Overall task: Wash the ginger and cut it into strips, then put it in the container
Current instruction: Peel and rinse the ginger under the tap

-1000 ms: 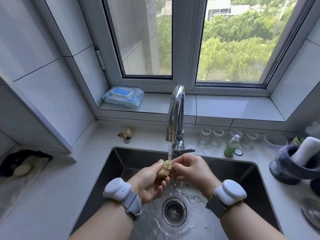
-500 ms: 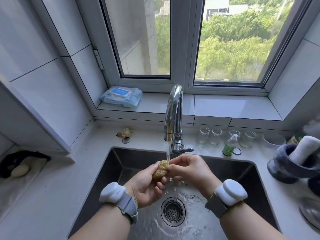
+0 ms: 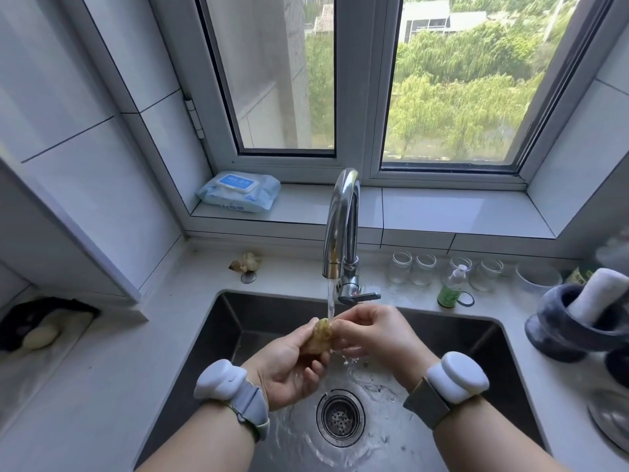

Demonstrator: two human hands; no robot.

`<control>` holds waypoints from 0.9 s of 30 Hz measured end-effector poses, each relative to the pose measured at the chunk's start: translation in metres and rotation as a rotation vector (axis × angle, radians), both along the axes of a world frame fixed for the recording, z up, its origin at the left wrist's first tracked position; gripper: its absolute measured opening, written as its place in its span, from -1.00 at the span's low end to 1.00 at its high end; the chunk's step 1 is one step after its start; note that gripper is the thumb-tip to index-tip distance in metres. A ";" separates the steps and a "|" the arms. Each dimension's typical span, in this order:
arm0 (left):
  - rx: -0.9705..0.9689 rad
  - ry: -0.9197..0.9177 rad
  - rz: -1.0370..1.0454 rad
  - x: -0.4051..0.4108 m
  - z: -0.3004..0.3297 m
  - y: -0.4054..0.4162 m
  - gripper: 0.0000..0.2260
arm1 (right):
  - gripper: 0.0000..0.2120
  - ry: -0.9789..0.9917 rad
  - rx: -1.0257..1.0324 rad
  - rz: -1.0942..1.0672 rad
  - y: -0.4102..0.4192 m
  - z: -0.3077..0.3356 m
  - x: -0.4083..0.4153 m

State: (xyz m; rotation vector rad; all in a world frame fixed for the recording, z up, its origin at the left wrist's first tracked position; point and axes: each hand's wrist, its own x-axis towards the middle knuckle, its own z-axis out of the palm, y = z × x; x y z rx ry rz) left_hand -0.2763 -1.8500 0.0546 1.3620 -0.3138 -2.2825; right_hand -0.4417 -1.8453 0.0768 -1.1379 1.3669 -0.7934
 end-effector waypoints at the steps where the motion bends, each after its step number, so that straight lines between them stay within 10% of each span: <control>1: -0.010 -0.012 0.004 0.001 -0.001 0.000 -0.62 | -0.97 -0.015 0.008 0.009 0.000 0.001 -0.002; 16: -0.348 0.067 0.260 0.001 -0.003 0.002 -0.70 | -0.90 0.099 0.006 -0.078 -0.007 -0.005 -0.002; 27: -0.632 -0.374 0.046 -0.011 -0.005 0.001 -0.51 | -0.65 0.390 -0.096 0.044 -0.007 -0.013 0.006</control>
